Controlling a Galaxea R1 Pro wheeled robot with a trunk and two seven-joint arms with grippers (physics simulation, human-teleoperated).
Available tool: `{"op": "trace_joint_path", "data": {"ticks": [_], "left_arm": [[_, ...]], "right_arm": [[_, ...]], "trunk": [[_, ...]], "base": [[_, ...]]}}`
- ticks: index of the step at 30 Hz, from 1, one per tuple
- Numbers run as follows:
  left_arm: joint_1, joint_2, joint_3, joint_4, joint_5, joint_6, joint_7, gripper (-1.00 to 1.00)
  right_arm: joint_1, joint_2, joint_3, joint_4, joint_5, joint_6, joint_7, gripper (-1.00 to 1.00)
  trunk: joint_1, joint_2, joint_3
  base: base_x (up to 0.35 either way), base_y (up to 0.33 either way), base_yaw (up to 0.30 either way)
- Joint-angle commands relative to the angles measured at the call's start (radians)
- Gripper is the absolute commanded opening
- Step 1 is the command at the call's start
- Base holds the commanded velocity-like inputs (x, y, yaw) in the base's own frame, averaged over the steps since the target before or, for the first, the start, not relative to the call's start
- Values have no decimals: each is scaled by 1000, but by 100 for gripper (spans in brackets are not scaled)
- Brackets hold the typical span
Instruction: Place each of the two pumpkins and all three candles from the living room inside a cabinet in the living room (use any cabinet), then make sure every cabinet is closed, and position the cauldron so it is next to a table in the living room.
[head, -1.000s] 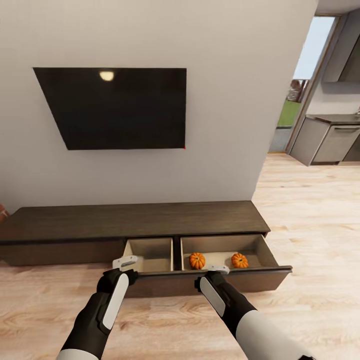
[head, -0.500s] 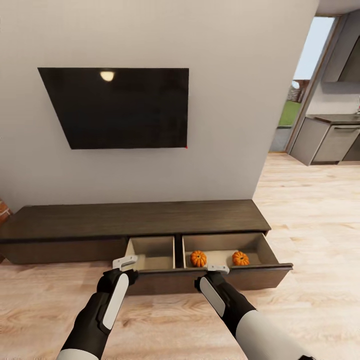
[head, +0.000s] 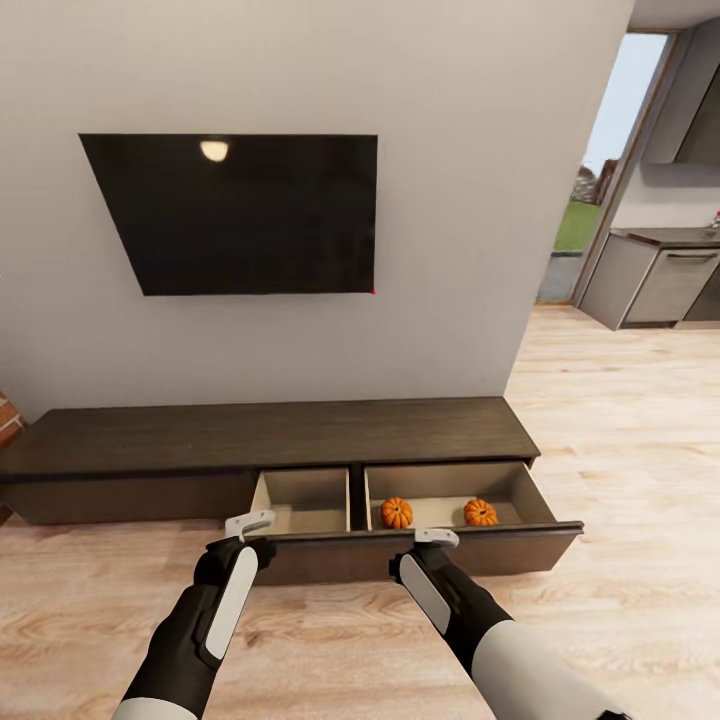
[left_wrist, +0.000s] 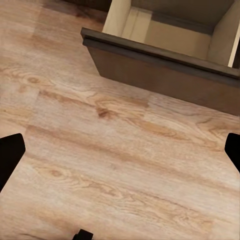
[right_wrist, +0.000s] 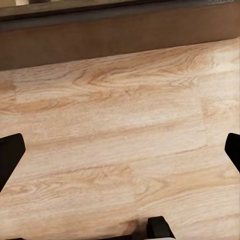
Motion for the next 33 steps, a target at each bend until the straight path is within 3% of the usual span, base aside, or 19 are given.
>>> {"op": "trace_joint_path", "data": {"ticks": [1, 19, 25, 29, 33], "left_arm": [[0, 0, 0, 0, 0, -1, 0, 100], [1, -1, -14, 4, -1, -6, -2, 100], [1, 0, -16, 15, -3, -8, -2, 100], [1, 0, -17, 30, -6, -43, -3, 100], [0, 0, -19, 98, -11, -117, -3, 100]], "right_arm": [[0, 0, 1, 0, 1, -2, 0, 100], [0, 2, 6, 1, 5, -27, 1, 100], [0, 1, 7, 3, 6, -96, 8, 100], [1, 2, 10, 7, 7, -127, 17, 100], [1, 0, 53, 10, 8, -135, 47, 100]], "trunk": [[4, -7, -3], [73, -133, -60], [96, -175, -78], [111, -203, -91], [127, -231, -104]], "base": [[-1, 0, 0], [0, 0, 0], [0, 0, 0], [0, 0, 0], [0, 0, 0]]}}
